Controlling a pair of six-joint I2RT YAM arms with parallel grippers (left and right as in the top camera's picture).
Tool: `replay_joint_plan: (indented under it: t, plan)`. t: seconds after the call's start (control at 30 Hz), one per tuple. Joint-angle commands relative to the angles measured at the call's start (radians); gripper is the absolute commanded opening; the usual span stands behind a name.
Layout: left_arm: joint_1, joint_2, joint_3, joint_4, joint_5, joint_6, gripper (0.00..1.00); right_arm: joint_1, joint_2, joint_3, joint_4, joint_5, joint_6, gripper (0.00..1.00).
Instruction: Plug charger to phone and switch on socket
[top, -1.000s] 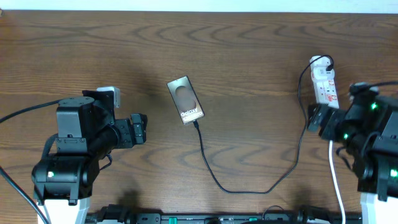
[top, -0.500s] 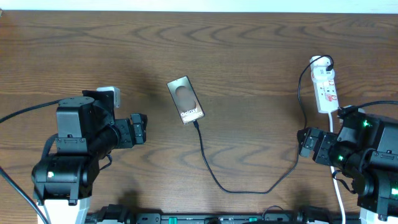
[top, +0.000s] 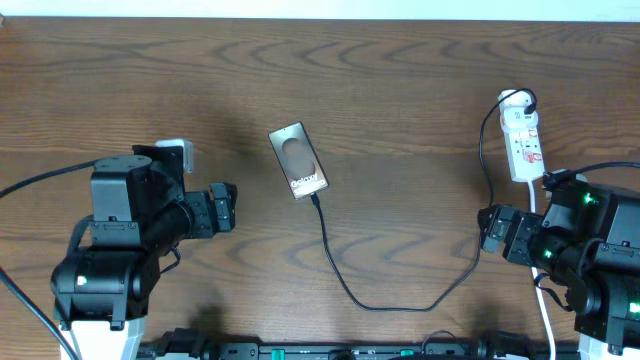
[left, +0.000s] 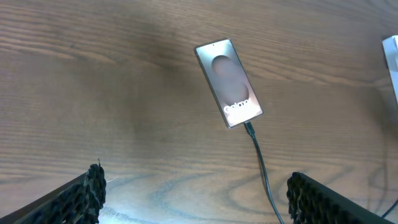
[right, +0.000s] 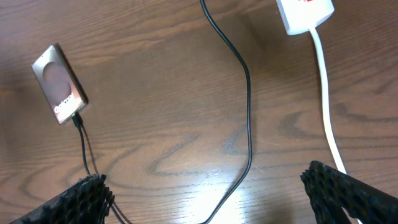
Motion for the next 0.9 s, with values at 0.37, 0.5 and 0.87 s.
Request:
replay_joint_plan:
  t: [0.37,0.5,0.87]
  plan:
    - [-0.049,-0.362,-0.035,-0.006,-0.003,0.016,0.92,0.009,-0.002,0.001,-0.003,-0.009,-0.007,0.99]
    - [-0.037,-0.529,-0.04,-0.041,-0.055,0.017,0.92,0.009,-0.002,0.001,-0.003,-0.009,-0.007,0.99]
    - [-0.035,-0.859,-0.365,0.083,-0.253,0.025,0.92,0.009,-0.002,0.001,-0.003,-0.009,-0.007,0.99]
